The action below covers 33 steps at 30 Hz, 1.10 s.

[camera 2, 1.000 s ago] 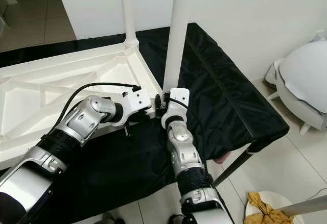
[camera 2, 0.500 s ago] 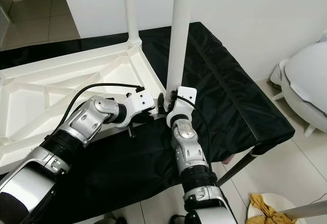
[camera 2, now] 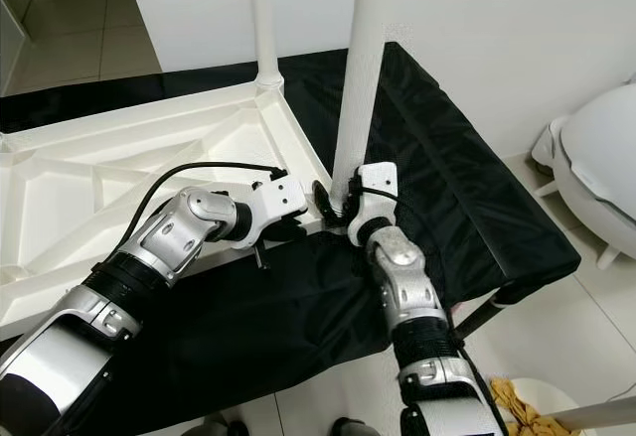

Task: Building children table

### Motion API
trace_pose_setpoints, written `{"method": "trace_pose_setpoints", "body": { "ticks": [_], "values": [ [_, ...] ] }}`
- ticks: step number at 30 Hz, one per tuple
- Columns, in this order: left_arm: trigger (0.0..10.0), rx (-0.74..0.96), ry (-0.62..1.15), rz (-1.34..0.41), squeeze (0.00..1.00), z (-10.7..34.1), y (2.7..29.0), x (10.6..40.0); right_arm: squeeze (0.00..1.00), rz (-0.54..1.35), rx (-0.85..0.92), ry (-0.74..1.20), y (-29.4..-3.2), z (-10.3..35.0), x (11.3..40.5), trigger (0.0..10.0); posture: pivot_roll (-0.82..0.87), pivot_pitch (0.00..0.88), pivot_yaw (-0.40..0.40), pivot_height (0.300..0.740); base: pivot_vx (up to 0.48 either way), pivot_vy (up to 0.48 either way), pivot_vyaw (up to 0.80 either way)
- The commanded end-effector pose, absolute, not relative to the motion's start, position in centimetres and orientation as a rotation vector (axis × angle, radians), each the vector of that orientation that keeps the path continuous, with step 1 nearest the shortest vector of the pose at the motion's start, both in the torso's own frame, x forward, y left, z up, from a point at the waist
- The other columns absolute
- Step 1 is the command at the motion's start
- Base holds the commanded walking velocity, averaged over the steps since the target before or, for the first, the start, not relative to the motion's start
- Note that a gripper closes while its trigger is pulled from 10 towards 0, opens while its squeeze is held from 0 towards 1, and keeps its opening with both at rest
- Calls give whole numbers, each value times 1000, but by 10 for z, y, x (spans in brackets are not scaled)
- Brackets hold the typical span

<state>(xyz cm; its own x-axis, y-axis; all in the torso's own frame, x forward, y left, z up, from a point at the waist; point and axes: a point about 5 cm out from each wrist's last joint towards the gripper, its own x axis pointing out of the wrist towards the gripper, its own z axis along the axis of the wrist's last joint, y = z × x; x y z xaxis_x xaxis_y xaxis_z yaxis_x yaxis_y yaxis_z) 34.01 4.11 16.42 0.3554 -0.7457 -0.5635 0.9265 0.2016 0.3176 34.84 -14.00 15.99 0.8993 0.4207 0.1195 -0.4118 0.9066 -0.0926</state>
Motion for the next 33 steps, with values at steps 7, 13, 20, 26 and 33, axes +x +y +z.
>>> {"method": "trace_pose_setpoints", "body": {
  "ticks": [7, 13, 20, 26, 33],
  "values": [
    [10000, 727, 315, -1242, 0, 163, 39, 336, 0, 689, -106, -92, -148, 151, 344, 10000, -57, 57, 42, 740, 0, 0, 0],
    [10000, 728, 319, -1240, 0, 163, 40, 336, 0, 775, -112, -2, -158, 139, 341, 10000, -52, 58, 43, 740, 0, 0, 0],
    [10000, 729, 318, -1236, 0, 164, 41, 337, 0, 799, -153, 35, -167, 128, 339, 10000, -52, 65, 48, 740, 0, 0, 0],
    [10000, 728, 319, -1236, 0, 165, 41, 337, 0, 777, -125, -1, -173, 134, 343, 9294, -54, 73, 51, 740, 0, 0, 0],
    [10000, 727, 320, -1237, 0, 165, 41, 337, 0, 762, -90, -45, -175, 143, 347, 10000, -55, 74, 52, 740, 0, 0, 0]
  ]
}}
